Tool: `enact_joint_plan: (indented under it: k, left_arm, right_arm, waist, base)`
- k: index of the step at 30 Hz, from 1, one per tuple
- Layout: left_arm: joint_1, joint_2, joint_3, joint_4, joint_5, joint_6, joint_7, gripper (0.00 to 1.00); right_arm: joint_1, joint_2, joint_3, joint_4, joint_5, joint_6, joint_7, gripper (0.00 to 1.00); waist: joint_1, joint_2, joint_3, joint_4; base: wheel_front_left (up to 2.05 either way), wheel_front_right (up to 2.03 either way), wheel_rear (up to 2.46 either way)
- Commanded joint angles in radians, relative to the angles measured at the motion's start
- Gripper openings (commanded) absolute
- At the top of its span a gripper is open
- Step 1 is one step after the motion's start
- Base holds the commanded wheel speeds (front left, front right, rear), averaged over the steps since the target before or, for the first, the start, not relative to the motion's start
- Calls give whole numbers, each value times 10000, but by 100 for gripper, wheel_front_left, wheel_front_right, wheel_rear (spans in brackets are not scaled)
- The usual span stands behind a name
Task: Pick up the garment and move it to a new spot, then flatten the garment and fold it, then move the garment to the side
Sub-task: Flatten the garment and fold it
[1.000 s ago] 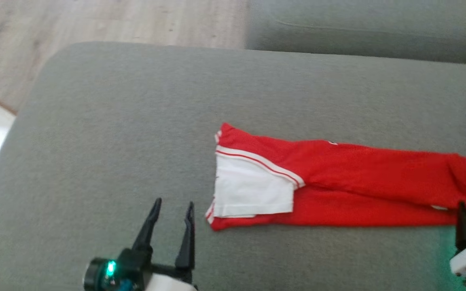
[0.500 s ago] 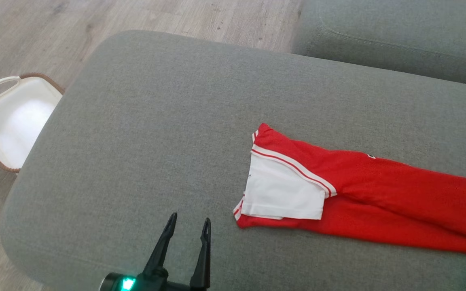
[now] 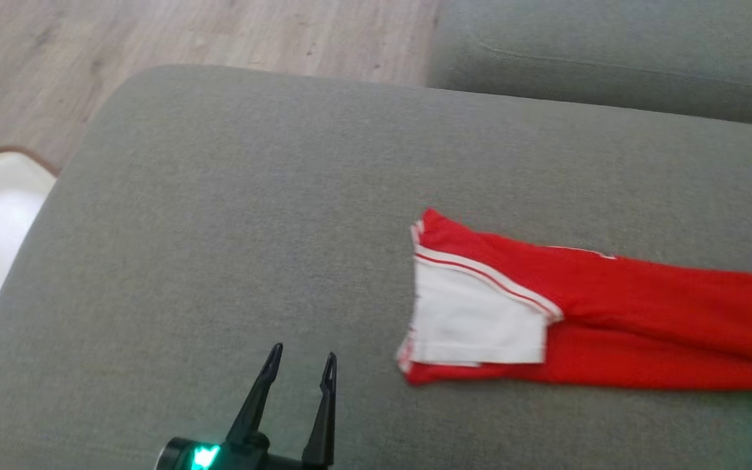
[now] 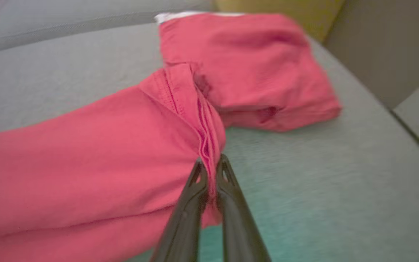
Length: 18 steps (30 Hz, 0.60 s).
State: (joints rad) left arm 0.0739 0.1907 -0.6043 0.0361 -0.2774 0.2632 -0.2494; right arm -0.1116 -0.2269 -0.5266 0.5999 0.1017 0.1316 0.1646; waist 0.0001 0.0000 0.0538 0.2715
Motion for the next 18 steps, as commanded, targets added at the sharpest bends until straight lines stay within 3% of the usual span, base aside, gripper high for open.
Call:
enact_joint_plan:
  k: [1, 5, 8, 18]
  left_arm:
    - [-19, -121, 472, -232, 149, -73, -124, 100]
    - [44, -188, 646, -288, 391, -278, -124, 100]
    - [165, -175, 788, -274, 647, -346, -124, 100]
    - [459, -320, 1189, -75, 914, -744, -124, 100]
  right_arm:
    - [-48, -730, -55, -538, -44, -9, -206, 0]
    - [-6, -1027, 131, -1229, 320, -9, -361, 0]
    - [-69, -846, 693, -2112, 909, -9, -355, 0]
    - [211, 1462, 4021, -5591, 3089, -9, 645, 0]
  waist:
    - [-1, 0, -26, -212]
    - [-1, 0, -167, -492]
    - [-1, 0, -321, -680]
    - [-1, 0, -646, -539]
  base:
    - [0, 0, 0]
    - [0, 0, 0]
    - [0, 0, 0]
    - [0, 0, 0]
